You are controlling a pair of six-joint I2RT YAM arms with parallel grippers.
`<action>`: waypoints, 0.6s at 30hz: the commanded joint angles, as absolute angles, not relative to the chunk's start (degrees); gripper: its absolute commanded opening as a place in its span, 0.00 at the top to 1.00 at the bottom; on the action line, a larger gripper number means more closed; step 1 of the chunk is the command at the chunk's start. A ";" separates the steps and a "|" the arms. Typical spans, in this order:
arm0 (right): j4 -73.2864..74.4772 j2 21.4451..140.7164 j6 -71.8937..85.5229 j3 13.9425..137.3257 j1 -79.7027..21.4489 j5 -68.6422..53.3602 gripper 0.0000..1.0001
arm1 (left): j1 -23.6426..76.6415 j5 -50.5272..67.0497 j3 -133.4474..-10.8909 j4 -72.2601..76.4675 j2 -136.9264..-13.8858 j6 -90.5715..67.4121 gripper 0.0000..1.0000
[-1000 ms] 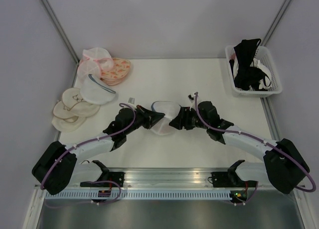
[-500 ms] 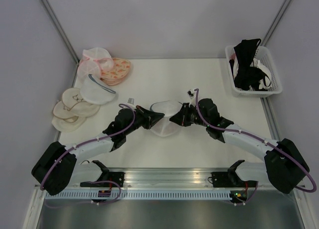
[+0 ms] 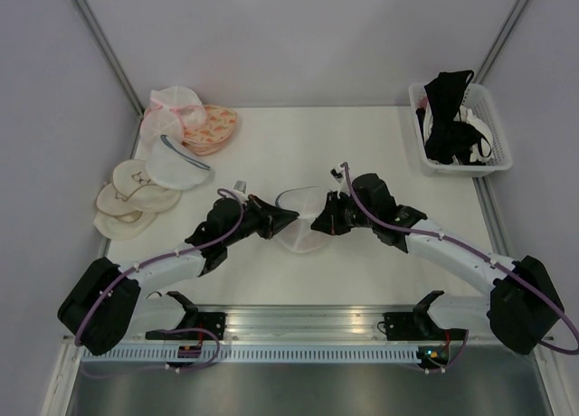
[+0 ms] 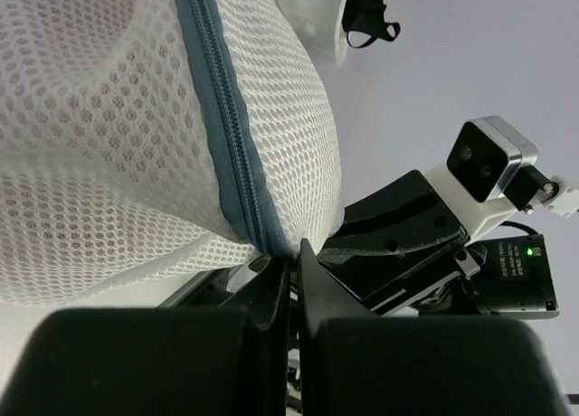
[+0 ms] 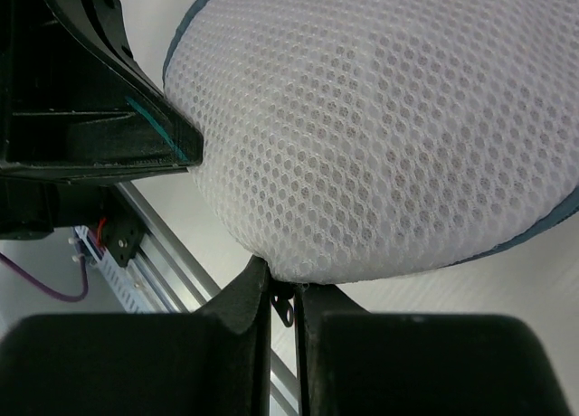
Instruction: Unzip the laundry bag and remove the bra
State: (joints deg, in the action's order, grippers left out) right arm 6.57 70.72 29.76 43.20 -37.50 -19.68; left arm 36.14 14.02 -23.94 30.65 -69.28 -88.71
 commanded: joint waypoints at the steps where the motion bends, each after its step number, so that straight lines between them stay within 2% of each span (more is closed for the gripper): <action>1: 18.98 68.64 24.35 44.39 -37.44 -17.76 1.00 | 34.28 12.48 -22.41 30.85 -70.05 -86.66 0.98; 11: 18.81 70.22 25.05 44.56 -37.53 -20.30 1.00 | 34.01 13.97 -22.50 32.25 -71.54 -86.31 0.98; 13: 18.63 70.05 25.14 44.82 -37.53 -20.48 0.85 | 33.93 13.97 -22.33 32.34 -71.54 -86.31 0.98; 14: 18.72 69.96 25.22 44.91 -37.53 -20.39 0.82 | 33.93 13.97 -22.15 32.34 -71.54 -86.31 0.98; 18: 18.63 69.52 25.31 44.91 -37.44 -20.65 0.80 | 33.93 14.06 -21.80 32.87 -71.81 -86.66 0.98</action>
